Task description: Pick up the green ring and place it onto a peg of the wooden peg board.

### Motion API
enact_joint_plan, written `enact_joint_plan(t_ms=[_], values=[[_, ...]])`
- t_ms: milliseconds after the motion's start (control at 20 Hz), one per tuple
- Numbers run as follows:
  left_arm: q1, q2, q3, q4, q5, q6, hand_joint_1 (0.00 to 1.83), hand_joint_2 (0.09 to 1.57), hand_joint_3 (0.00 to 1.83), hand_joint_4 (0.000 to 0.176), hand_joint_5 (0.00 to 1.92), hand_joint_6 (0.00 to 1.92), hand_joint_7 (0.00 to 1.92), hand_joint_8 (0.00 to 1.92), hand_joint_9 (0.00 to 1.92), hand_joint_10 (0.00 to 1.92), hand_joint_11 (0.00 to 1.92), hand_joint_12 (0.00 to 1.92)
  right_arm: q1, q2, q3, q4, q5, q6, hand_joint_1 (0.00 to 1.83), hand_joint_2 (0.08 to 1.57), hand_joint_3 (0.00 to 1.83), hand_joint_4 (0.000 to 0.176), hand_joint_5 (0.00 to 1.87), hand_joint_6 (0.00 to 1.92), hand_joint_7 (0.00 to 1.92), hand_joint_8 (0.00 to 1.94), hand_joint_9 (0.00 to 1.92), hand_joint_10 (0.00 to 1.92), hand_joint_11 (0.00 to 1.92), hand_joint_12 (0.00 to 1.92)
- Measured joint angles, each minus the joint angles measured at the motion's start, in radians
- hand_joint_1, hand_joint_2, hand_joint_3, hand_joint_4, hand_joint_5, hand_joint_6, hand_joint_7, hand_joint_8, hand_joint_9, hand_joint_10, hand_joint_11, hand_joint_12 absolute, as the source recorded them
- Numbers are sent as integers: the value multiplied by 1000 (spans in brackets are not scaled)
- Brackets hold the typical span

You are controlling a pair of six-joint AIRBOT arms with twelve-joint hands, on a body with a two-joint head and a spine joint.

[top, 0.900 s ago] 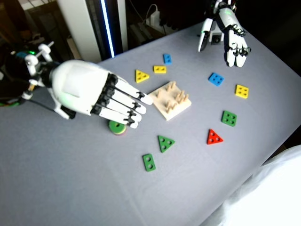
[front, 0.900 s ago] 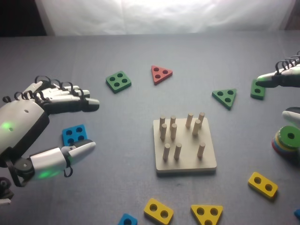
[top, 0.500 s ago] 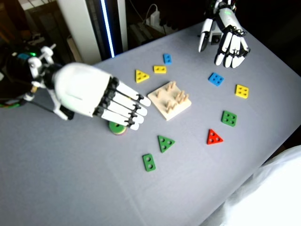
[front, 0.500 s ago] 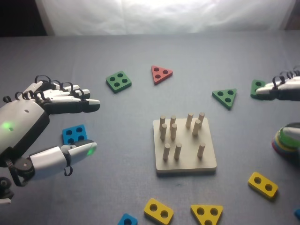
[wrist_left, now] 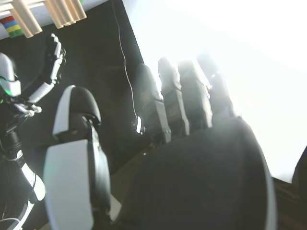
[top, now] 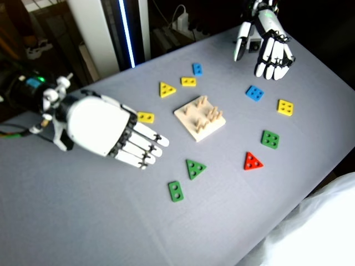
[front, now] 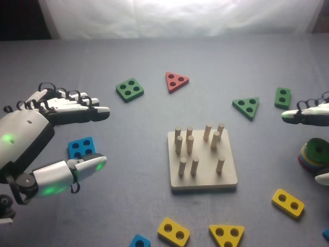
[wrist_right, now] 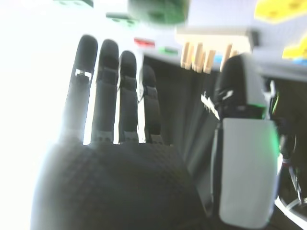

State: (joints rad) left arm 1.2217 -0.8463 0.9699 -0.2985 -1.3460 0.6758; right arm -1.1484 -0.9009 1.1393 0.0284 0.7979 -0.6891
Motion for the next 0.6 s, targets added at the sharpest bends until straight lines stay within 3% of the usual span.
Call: enact_joint_plan(t_ms=[100,300,450,600], values=[[3,0,0,0,-1,0,789,1116,0,0,671,2,523,1,394,1,0,859,16,-11,9,-7,-34,-20,911,929,5,84,324,7,436,3,507,0,252,776],[6,-5,0,-1,0,-4,798,1121,1,0,663,1,516,0,384,0,0,820,42,-23,15,-15,-107,-79,959,958,0,50,450,8,518,8,576,10,307,834],[7,-5,0,-6,0,-8,788,1120,0,0,667,3,525,3,396,4,0,845,44,-24,24,-13,-129,-84,1042,951,0,4,561,1,595,1,650,6,299,965],[12,-5,0,-6,-2,-12,781,1127,2,0,662,0,518,0,393,1,0,837,44,-24,26,-13,-137,-84,1064,961,1,0,625,4,696,9,813,41,424,1138]])
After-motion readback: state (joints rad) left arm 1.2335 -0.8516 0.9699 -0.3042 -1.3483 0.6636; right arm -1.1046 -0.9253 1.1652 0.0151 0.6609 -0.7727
